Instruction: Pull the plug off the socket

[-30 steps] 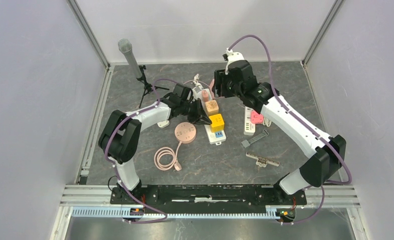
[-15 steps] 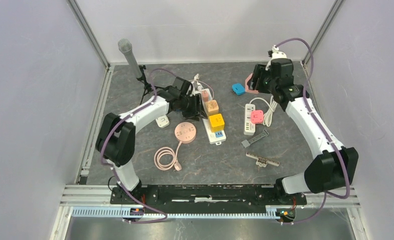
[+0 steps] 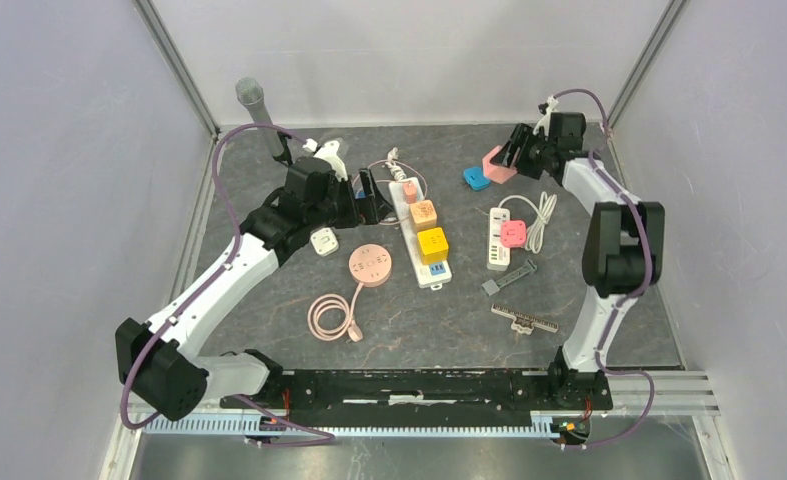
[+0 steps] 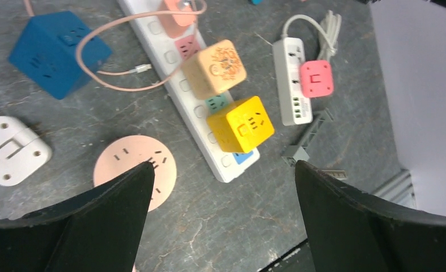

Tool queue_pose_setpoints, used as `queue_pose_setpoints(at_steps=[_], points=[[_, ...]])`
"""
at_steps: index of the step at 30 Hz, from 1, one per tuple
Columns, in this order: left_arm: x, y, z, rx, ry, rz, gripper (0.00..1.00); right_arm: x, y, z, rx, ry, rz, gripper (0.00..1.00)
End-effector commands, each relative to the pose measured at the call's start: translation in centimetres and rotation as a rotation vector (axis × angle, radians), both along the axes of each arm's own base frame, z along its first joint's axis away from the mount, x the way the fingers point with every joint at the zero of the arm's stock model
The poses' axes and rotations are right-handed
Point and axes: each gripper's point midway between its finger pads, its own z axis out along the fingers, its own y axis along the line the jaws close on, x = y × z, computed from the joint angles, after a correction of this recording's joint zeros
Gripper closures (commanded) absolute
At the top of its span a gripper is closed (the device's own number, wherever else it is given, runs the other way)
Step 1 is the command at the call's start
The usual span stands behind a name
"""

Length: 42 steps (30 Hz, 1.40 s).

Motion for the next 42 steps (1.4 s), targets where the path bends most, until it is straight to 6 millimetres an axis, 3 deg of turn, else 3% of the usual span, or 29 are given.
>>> queue_pose_setpoints(at_steps=[1,7,15,23,26,30,36,42], points=[[1.1,2.5,-1.0,0.108,-0.030,0.104,0.00,5.9,-0.5,4.0,0.015,-0.145,0.052,0.95],[1.7,3.6,-1.6,0.166,-0.034,0.150,0.00,8.4,-2.0,1.5,0.036,-0.109,0.034,0.86],[2.4,2.8,-3.3,0.182,0.042,0.133,0.00,7.3,-1.7,-2.4,0.057,-0.049,0.058,0.74],[2.2,2.2,-1.5,0.124,0.007,0.117,0.00,5.8,-4.0,-3.7,-0.005,-0.004,0.003,0.37],[2.2,2.4,-1.0,0.118,-0.009,0.125,0.00,5.9,-5.2,-2.9,-0.059,-0.012,-0.043,0.20],[2.5,3.2,-0.5,0.126,-0.028,0.161,0.00,6.2,-6.1,0.2,-0.112,-0.080,-0.073,0.02],[2.4,3.6,-0.4,0.101,-0.043,0.189,0.00,5.3,-6.5,5.6,-0.153,-0.179,-0.083,0.02],[1.8,3.8,-0.4,0.079,-0.039,0.175,0.00,1.1,-4.8,9.7,-0.163,-0.275,-0.059,0.02]])
